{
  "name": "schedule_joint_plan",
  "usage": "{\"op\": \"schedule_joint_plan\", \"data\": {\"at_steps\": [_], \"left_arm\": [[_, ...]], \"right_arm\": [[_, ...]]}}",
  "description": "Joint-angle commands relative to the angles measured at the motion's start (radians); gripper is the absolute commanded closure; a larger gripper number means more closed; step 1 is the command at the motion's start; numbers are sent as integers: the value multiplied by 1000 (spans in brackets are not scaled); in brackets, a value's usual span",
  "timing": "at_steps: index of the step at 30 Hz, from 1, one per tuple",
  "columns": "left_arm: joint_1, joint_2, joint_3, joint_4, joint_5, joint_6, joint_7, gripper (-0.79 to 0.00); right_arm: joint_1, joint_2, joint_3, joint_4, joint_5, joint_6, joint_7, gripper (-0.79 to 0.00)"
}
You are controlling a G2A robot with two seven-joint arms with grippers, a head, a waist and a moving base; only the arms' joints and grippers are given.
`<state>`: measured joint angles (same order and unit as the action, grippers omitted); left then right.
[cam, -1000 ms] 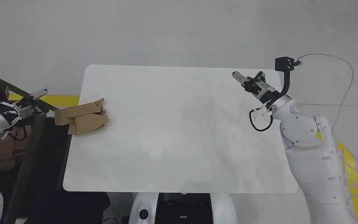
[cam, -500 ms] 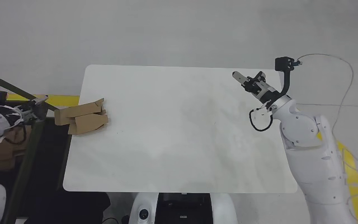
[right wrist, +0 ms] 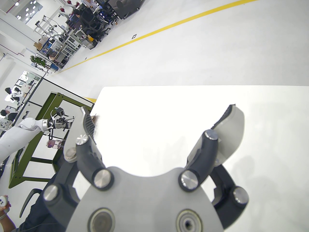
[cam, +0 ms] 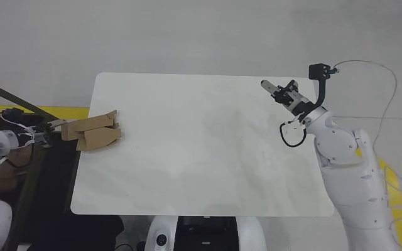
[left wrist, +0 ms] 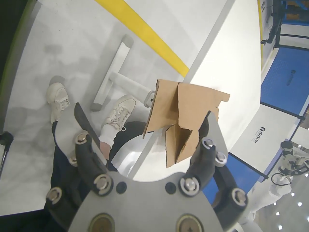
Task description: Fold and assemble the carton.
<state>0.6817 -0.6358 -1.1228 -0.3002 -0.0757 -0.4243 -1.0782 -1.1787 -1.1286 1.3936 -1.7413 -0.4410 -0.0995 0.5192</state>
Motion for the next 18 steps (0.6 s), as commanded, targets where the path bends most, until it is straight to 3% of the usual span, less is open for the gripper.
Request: {"op": "schedule_joint_plan", "data": {"at_steps": [1,8,10,13,18], "left_arm": [[-3,-6,4,4,3,0,2,-785],[-14,-26,23,15,32,7,-5,-785],[-18,-29,27,22,40,11,-1,-683],[-25,-34,29,31,48,11,2,-431],[-36,-39,31,46,59,18,13,-274]], "right_arm": [[0,0,0,0,0,0,0,-785],[0,0,0,0,0,0,0,-785],[0,0,0,0,0,0,0,-785],[0,0,0,0,0,0,0,-785],[0,0,0,0,0,0,0,-785]]}}
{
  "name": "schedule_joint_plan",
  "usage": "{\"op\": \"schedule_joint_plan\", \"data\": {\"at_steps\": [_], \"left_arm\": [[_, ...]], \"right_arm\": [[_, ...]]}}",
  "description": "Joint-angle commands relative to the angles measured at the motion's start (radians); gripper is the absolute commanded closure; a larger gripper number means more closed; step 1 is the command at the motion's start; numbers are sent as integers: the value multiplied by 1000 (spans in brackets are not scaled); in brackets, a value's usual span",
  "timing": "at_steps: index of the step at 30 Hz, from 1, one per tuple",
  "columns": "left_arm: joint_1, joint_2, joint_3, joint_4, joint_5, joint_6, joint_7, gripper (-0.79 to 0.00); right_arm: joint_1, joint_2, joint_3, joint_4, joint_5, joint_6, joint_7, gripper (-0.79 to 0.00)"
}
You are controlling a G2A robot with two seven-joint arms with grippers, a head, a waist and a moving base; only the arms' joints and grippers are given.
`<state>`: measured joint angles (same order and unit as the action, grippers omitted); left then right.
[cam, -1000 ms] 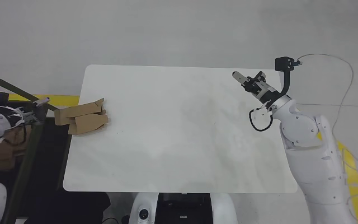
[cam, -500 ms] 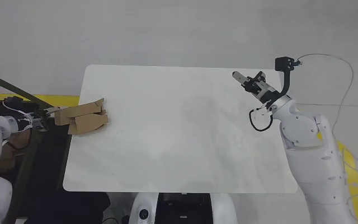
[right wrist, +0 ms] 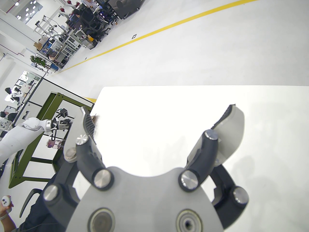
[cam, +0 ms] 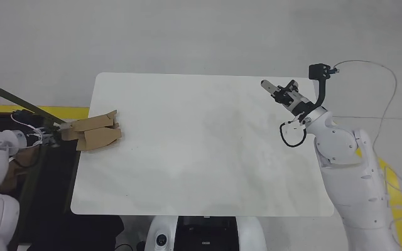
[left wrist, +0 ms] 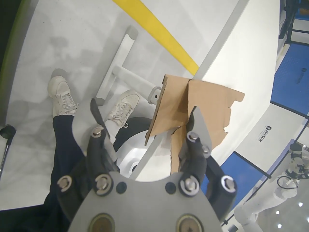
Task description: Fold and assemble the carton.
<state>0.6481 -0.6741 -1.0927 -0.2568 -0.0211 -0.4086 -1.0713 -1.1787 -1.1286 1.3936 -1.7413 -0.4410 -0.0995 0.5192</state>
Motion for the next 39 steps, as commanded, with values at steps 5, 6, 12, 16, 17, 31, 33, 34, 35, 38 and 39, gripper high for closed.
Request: {"op": "schedule_joint_plan", "data": {"at_steps": [5,6,12,16,17,31,33,34,35,38,39], "left_arm": [[-7,-5,-2,12,5,3,10,-148],[-9,-6,-3,13,4,3,9,-99],[-16,-7,-12,23,-2,-2,20,0],[-23,-3,-31,31,-31,-24,19,0],[-24,-1,-37,32,-39,-33,19,0],[-17,30,-148,7,-232,-163,-25,0],[-12,31,-157,-10,-250,-170,-33,0],[-11,31,-163,-19,-261,-173,-34,0],[-10,32,-166,-29,-269,-176,-40,0],[-10,32,-179,-60,-295,-180,-54,0],[-11,32,-180,-73,-300,-178,-63,0]], "right_arm": [[0,0,0,0,0,0,0,-785],[0,0,0,0,0,0,0,-785],[0,0,0,0,0,0,0,-785],[0,0,0,0,0,0,0,-785],[0,0,0,0,0,0,0,-785],[0,0,0,0,0,0,0,-785],[0,0,0,0,0,0,0,-785],[0,0,0,0,0,0,0,-785],[0,0,0,0,0,0,0,-785],[0,0,0,0,0,0,0,-785],[0,0,0,0,0,0,0,-785]]}}
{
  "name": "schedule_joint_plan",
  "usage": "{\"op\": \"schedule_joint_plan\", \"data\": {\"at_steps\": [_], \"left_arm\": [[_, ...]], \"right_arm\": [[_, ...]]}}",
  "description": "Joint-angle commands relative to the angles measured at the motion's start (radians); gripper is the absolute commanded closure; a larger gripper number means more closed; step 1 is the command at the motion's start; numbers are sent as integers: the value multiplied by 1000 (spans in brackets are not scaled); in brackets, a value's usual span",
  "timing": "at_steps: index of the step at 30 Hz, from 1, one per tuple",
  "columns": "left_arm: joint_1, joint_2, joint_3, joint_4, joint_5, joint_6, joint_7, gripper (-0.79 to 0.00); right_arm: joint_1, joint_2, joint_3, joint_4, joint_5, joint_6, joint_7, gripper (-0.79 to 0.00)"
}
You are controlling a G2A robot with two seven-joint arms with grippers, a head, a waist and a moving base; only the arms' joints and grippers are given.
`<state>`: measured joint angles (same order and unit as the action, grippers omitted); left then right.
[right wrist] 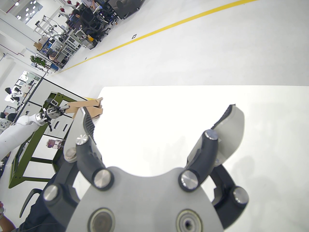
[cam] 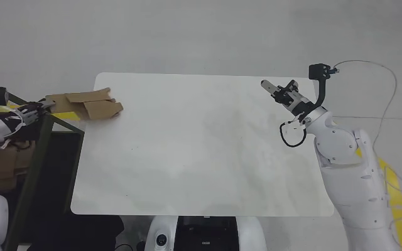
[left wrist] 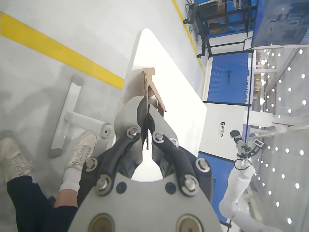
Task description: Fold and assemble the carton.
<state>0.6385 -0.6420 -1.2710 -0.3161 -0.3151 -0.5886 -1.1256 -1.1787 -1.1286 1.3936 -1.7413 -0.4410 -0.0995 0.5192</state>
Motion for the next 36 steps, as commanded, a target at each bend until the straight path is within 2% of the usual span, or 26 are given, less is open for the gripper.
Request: {"op": "schedule_joint_plan", "data": {"at_steps": [1,9,17,36], "left_arm": [[-4,-1,-5,-24,-14,9,-17,0],[-31,-7,-28,-101,-90,56,-78,0],[-50,-30,-10,-185,-125,101,-122,0],[-100,-125,145,-425,-121,166,-106,0]], "right_arm": [[0,0,0,0,0,0,0,-785],[0,0,0,0,0,0,0,-785],[0,0,0,0,0,0,0,-785],[0,0,0,0,0,0,0,-785]]}}
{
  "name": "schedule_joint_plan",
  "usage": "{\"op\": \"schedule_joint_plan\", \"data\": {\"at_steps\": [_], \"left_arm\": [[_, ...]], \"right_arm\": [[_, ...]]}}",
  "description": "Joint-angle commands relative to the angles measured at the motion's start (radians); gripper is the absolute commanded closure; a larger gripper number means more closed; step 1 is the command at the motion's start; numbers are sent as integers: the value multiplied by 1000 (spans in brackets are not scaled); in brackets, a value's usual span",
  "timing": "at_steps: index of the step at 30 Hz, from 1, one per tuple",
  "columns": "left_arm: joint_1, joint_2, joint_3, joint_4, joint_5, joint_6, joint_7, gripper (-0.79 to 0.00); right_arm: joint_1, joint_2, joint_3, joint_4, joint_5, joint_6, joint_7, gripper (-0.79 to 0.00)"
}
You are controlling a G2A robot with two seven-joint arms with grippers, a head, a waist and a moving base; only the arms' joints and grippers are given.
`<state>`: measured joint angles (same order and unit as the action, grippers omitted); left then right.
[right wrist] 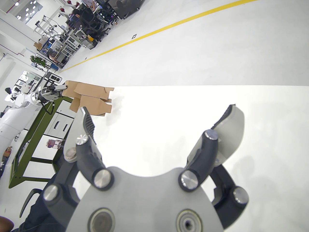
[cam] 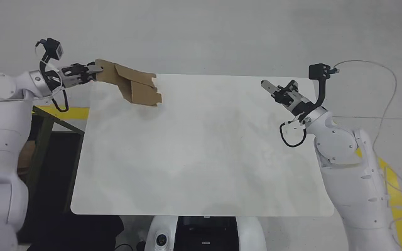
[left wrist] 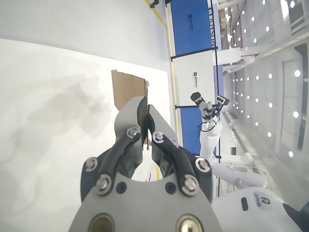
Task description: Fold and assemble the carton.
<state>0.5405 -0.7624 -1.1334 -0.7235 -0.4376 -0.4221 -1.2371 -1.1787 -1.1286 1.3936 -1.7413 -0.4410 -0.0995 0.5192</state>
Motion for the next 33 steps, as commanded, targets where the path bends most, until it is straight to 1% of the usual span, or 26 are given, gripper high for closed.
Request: {"op": "schedule_joint_plan", "data": {"at_steps": [1,7,14,20,27,33], "left_arm": [[-3,-7,13,-33,5,-1,10,0],[2,-18,26,-127,-8,13,8,0],[39,-23,28,-252,-38,52,0,0],[82,-24,33,-344,-9,73,45,0],[124,-36,67,-452,16,100,81,0],[148,-44,93,-519,52,111,102,0]], "right_arm": [[0,0,0,0,0,0,0,-785],[0,0,0,0,0,0,0,-785],[0,0,0,0,0,0,0,-785],[0,0,0,0,0,0,0,-785],[0,0,0,0,0,0,0,-785],[0,0,0,0,0,0,0,-785]]}}
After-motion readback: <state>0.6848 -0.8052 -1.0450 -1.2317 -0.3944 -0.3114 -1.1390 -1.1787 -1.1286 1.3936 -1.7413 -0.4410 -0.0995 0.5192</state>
